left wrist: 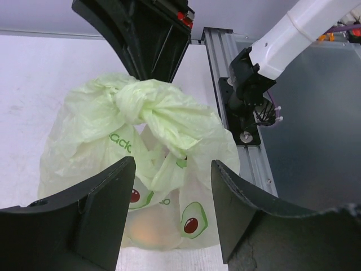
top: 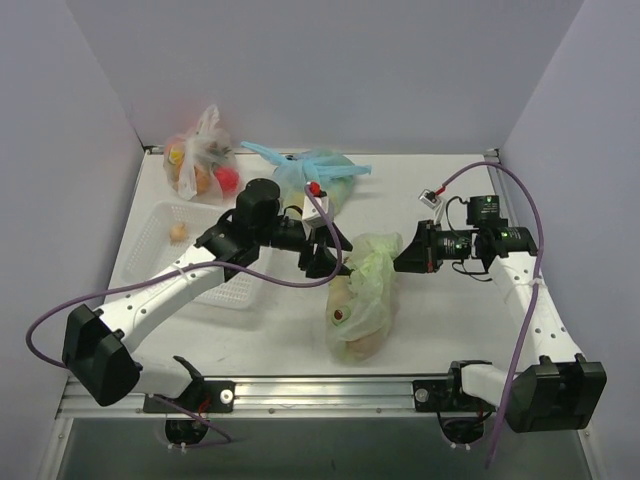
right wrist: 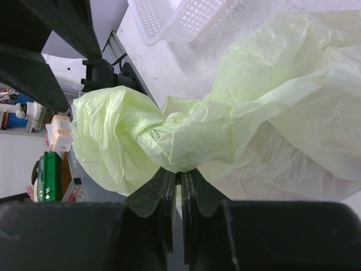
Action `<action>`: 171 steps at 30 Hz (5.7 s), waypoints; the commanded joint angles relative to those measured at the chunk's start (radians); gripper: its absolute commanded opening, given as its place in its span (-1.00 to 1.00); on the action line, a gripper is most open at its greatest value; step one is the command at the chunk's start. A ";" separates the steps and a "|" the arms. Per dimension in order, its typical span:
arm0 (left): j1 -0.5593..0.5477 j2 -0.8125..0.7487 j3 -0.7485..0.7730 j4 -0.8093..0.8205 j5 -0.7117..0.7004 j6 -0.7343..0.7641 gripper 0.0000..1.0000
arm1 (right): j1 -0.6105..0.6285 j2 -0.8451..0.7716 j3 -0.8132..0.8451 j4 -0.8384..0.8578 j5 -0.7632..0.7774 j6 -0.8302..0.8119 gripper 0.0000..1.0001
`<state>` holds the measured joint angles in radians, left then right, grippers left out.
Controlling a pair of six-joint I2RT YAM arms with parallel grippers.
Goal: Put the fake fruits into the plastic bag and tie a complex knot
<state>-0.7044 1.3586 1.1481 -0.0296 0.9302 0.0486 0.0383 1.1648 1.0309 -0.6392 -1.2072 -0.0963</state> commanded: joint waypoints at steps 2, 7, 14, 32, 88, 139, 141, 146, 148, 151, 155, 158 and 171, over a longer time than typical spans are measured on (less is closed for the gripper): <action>-0.055 0.016 0.093 -0.194 -0.056 0.126 0.33 | 0.018 -0.025 0.040 -0.002 0.017 -0.028 -1.00; -0.082 0.056 0.116 -0.211 -0.062 0.097 0.28 | 0.023 -0.025 0.046 -0.002 0.026 -0.031 -1.00; -0.104 0.074 0.101 -0.159 -0.106 0.031 0.24 | 0.035 -0.043 0.044 -0.002 0.031 -0.043 -1.00; -0.115 0.102 0.093 -0.079 -0.136 -0.033 -0.91 | 0.054 -0.050 0.047 -0.013 0.037 -0.075 -1.00; 0.014 -0.066 -0.017 -0.379 -0.344 0.707 0.95 | 0.106 -0.056 0.127 -0.284 0.609 -0.694 0.88; 0.178 -0.009 -0.240 -0.191 -0.926 0.293 -1.00 | -0.304 0.024 -0.207 0.098 0.836 -0.655 -1.00; 0.178 0.008 -0.234 -0.191 -0.901 0.286 -1.00 | -0.304 0.030 -0.206 0.110 0.830 -0.654 -1.00; 0.180 0.062 -0.196 -0.197 -0.909 0.248 -1.00 | -0.304 0.056 -0.201 0.110 0.837 -0.652 -1.00; 0.180 0.071 -0.160 -0.211 -0.894 0.232 -1.00 | -0.304 0.053 -0.164 0.099 0.824 -0.623 -1.00; 0.180 0.079 -0.047 -0.217 -0.877 0.237 -1.00 | -0.311 0.042 -0.072 0.079 0.798 -0.576 -1.00; 0.197 0.119 0.035 -0.227 -0.866 0.246 -1.00 | -0.336 0.091 0.011 0.075 0.801 -0.579 -1.00; 0.207 0.137 -0.007 -0.225 -0.860 0.260 -1.00 | -0.374 0.142 0.011 0.088 0.804 -0.606 -1.00; 0.186 0.244 -0.050 -0.178 -0.835 0.223 -1.00 | -0.449 0.314 0.021 0.162 0.828 -0.588 -1.00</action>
<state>-0.6273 1.5864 1.0267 -0.1055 0.3313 0.2802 -0.2756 1.4513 0.9581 -0.5541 -0.7872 -0.6750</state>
